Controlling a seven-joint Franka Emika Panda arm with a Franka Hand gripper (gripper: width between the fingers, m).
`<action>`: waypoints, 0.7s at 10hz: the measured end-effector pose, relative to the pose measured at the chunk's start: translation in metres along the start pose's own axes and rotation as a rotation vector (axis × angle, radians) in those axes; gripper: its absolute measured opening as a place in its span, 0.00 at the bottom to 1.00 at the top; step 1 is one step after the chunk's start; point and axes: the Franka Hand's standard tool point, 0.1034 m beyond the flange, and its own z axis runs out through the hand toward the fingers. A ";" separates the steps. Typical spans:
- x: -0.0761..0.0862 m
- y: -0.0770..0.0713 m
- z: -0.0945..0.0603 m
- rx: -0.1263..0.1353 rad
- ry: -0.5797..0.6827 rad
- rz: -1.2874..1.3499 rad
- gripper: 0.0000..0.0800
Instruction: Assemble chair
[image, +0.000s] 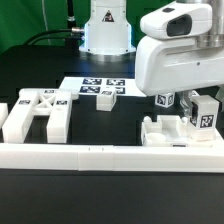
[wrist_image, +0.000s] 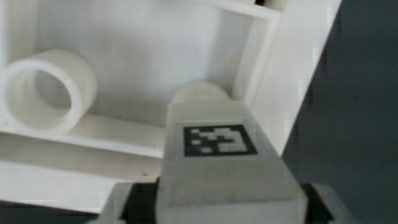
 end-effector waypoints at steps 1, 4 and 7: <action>0.000 0.000 0.000 0.002 0.012 0.123 0.36; 0.000 0.001 0.001 -0.003 0.029 0.426 0.36; 0.002 0.003 0.001 0.002 0.048 0.651 0.36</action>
Offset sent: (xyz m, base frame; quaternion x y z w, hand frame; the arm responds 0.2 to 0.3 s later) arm -0.0059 0.0116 -0.0034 0.0007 0.0112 0.2767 0.9609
